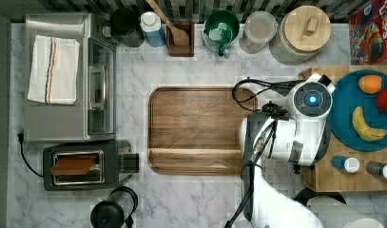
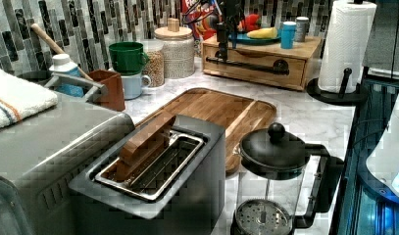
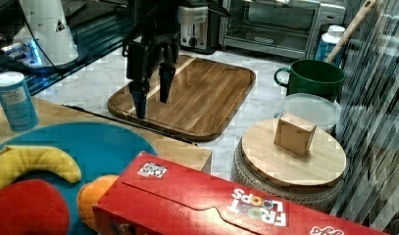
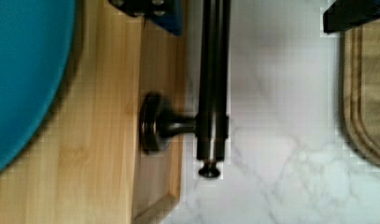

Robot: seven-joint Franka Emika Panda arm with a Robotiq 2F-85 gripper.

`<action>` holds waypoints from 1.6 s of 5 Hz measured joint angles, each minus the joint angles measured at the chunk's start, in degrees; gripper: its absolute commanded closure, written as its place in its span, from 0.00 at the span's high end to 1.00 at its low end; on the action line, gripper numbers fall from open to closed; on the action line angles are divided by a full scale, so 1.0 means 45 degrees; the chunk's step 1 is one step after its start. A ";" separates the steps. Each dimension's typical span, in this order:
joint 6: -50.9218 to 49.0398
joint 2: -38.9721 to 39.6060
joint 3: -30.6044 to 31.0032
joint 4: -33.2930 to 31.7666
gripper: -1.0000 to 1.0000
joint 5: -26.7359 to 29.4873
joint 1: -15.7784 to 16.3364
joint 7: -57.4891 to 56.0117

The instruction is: Open the drawer.

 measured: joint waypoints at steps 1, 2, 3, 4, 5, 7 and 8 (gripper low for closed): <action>0.0361 0.0140 -0.0120 -0.0075 1.00 -0.0019 -0.0025 -0.0174; 0.0205 0.0274 -0.0178 -0.0050 1.00 0.0298 -0.0075 -0.0423; 0.0168 0.0513 -0.0176 -0.0050 1.00 0.0312 -0.0084 -0.0435; 0.0311 0.0780 -0.0176 -0.0124 1.00 0.0528 -0.0068 -0.0435; 0.0323 0.1048 -0.0128 -0.0149 1.00 0.0547 -0.0062 -0.0423; -0.1330 0.1131 -0.0164 0.0149 1.00 0.0738 -0.0065 -0.0423; -0.1523 0.1135 -0.0094 0.0199 1.00 0.0769 -0.0059 -0.0423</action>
